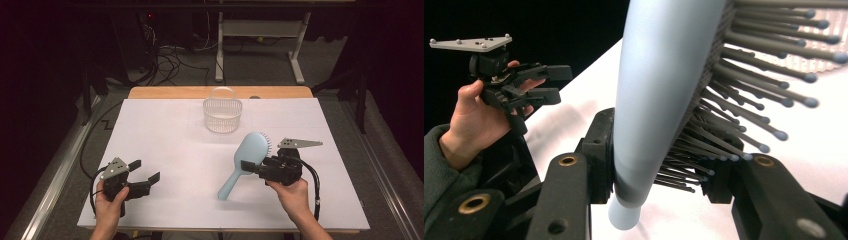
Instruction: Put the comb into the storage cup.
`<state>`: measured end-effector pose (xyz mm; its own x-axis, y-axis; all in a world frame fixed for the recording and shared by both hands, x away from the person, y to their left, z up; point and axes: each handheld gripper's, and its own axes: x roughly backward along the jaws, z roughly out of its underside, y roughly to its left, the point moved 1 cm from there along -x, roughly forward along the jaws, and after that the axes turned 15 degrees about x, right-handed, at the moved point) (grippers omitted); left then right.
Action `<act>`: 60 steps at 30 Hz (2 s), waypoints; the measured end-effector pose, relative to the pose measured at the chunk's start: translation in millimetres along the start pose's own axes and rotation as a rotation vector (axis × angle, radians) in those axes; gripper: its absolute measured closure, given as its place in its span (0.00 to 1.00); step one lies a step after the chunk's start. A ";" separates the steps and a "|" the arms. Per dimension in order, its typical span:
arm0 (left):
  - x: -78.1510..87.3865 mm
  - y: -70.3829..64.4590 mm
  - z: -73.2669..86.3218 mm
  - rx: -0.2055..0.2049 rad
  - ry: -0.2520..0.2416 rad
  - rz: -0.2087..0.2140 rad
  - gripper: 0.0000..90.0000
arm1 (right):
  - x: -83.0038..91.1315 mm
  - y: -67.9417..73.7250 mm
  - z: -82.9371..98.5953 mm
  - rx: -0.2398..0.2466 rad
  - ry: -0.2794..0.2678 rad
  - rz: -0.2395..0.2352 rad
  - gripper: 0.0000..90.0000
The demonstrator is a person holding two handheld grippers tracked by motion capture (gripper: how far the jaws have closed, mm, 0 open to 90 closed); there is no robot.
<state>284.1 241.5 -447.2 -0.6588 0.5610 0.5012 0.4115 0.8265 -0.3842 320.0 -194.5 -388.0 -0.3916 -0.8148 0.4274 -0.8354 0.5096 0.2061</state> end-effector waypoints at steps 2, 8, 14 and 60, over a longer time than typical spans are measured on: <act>2.2 3.9 0.7 0.007 -0.019 -0.014 0.17 | 1.0 -0.8 -0.2 -0.001 0.003 0.004 0.64; 5.5 13.1 3.8 0.003 -0.051 -0.052 0.17 | 4.7 -2.4 -2.2 -0.002 0.011 0.020 0.64; 3.0 22.7 8.6 0.025 -0.063 -0.076 0.17 | 11.0 -5.4 -6.9 0.009 0.019 0.042 0.64; -3.8 27.0 20.1 0.015 -0.088 -0.090 0.17 | 22.7 -38.2 -46.4 0.042 0.040 0.126 0.63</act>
<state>285.1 260.7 -475.0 -0.7455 0.4780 0.4645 0.3394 0.8721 -0.3526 360.9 -219.6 -345.4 -0.4794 -0.7332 0.4822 -0.7963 0.5945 0.1122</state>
